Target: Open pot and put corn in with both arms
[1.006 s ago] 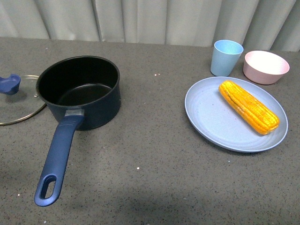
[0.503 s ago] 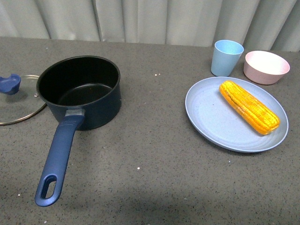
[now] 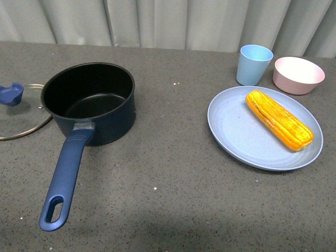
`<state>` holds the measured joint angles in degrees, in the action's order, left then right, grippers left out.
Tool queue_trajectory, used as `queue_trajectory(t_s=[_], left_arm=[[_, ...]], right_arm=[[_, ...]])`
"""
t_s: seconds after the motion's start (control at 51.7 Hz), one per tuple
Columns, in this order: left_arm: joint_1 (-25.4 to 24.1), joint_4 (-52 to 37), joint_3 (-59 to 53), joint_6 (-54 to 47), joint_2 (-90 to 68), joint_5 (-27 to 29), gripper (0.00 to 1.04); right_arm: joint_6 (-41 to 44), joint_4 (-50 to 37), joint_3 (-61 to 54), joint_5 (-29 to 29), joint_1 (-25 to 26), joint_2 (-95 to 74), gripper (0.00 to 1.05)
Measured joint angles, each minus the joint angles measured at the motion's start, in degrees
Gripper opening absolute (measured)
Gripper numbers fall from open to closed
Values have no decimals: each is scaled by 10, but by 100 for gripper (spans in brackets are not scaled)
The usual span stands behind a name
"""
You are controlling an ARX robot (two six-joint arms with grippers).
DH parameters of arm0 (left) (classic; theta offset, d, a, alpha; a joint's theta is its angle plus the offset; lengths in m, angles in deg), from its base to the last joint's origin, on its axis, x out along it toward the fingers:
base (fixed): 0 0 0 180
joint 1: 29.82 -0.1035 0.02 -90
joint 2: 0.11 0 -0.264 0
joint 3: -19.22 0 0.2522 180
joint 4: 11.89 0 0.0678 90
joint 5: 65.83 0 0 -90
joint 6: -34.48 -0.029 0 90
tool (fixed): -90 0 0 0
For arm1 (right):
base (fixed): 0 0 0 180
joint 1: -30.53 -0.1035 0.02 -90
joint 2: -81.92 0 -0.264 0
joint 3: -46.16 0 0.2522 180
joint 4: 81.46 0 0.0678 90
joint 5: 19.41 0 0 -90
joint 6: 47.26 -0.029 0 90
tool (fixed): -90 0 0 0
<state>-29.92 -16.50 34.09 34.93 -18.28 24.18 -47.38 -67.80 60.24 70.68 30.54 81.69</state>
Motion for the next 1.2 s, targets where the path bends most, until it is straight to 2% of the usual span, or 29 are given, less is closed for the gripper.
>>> queue_trajectory(t_s=[0.542, 0.658, 0.852, 0.987, 1.026, 1.065, 1.084, 1.103, 1.123, 1.142, 1.2], left_arm=[[0, 85, 0, 0, 85, 0, 4], [0, 177, 0, 0, 164, 0, 4], [0, 182, 0, 0, 179, 0, 4], [0, 183, 0, 0, 179, 0, 23], [0, 183, 0, 0, 179, 0, 29], [0, 183, 0, 0, 179, 0, 36], [0, 183, 0, 0, 179, 0, 38], [1, 183, 0, 0, 179, 1, 44], [1, 183, 0, 0, 179, 0, 48], [1, 183, 0, 0, 179, 0, 52], [1, 183, 0, 0, 179, 0, 66]], right_arm=[[0, 0, 0, 0, 0, 0, 96], [0, 0, 0, 0, 0, 0, 96], [0, 0, 0, 0, 0, 0, 96], [0, 0, 0, 0, 0, 0, 96], [5, 12, 3, -35, -10, -7, 96], [17, 44, 21, -131, -40, -39, 96], [22, 46, 24, -154, -46, -51, 96], [30, 41, 32, -206, -56, -90, 96], [36, 23, 39, -224, -51, -132, 96], [41, 7, 45, -223, -42, -163, 96], [67, -67, 77, -161, 6, -295, 96]])
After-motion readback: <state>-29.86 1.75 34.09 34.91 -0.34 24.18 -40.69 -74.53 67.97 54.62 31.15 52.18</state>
